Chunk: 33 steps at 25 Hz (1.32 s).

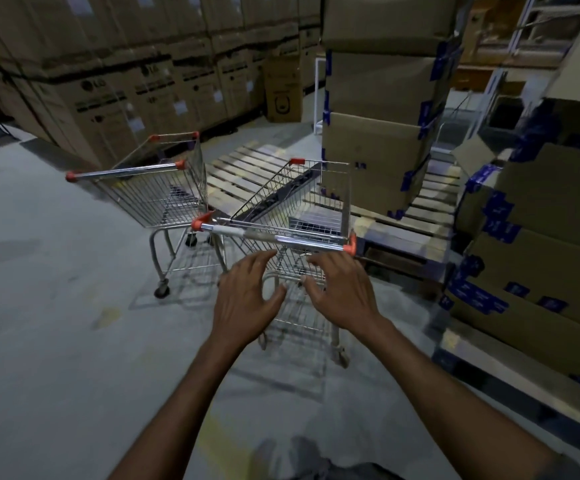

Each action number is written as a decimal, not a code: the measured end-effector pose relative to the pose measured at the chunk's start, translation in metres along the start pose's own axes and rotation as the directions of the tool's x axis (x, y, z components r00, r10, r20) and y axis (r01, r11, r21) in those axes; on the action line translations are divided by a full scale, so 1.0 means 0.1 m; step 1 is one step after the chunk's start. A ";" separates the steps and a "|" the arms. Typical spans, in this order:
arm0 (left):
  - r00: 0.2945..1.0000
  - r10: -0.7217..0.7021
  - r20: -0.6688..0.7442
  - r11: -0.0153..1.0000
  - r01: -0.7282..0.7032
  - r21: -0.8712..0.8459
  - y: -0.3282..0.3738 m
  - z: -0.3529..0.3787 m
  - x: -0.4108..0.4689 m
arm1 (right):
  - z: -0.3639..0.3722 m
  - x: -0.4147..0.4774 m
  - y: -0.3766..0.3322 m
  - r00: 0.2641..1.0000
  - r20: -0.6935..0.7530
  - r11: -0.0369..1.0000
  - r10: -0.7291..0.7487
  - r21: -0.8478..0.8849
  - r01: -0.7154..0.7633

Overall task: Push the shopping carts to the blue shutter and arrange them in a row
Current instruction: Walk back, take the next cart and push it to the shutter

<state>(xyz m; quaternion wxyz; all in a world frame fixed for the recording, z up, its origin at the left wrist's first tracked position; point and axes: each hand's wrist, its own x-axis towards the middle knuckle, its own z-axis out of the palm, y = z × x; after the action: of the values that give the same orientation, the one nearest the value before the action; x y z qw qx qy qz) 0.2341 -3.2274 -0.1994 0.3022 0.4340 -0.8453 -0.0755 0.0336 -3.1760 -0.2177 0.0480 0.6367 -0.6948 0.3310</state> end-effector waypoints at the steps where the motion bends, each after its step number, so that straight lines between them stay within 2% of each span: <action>1: 1.000 0.007 0.011 1.000 -0.007 -0.001 -0.04 0.06 0.08 | 0.06 0.07 0.04 1.000 0.006 1.000 0.004 0.000 -0.004; 5: 0.997 0.032 0.072 0.999 -0.030 -0.030 -0.28 0.27 0.50 | 0.32 0.33 0.21 0.999 0.030 1.000 0.022 -0.022 -0.021; 11: 0.979 0.094 0.183 0.996 -0.094 -0.007 -0.83 0.59 1.09 | 0.62 0.78 0.19 0.998 -0.009 0.979 0.060 -0.194 -0.060; 15: 0.927 0.189 0.322 0.978 -0.206 0.019 -1.29 0.77 1.46 | 0.95 1.06 0.14 0.961 0.176 0.966 0.215 -0.186 -0.182; 19: 0.837 0.188 0.514 0.964 -0.257 0.064 -1.67 0.87 1.80 | 1.26 1.24 0.09 0.898 0.307 0.919 0.317 -0.335 -0.209; 22: 0.763 0.194 0.616 0.948 -0.307 0.082 -1.86 0.90 1.92 | 1.45 1.22 0.05 0.887 0.263 0.870 0.380 -0.427 -0.246; 26: 0.735 0.272 0.621 0.936 -0.353 0.008 -2.01 0.93 2.03 | 1.64 1.13 -0.08 0.882 0.183 0.830 0.434 -0.461 -0.312; 30: 0.705 0.306 0.640 0.899 -0.436 0.051 -2.13 0.94 2.09 | 1.68 1.20 -0.18 0.858 0.173 0.795 0.485 -0.495 -0.350; 33: 0.688 0.269 0.674 0.919 -0.392 0.034 -2.16 0.93 2.08 | 1.64 1.20 -0.29 0.838 0.199 0.773 0.507 -0.535 -0.341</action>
<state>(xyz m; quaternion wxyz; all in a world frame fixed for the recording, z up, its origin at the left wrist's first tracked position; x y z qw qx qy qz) 0.2373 -3.5347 -0.2660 -0.0449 0.2443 -0.9642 -0.0926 0.0964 -3.3624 -0.2745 0.0091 0.4747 -0.8793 0.0384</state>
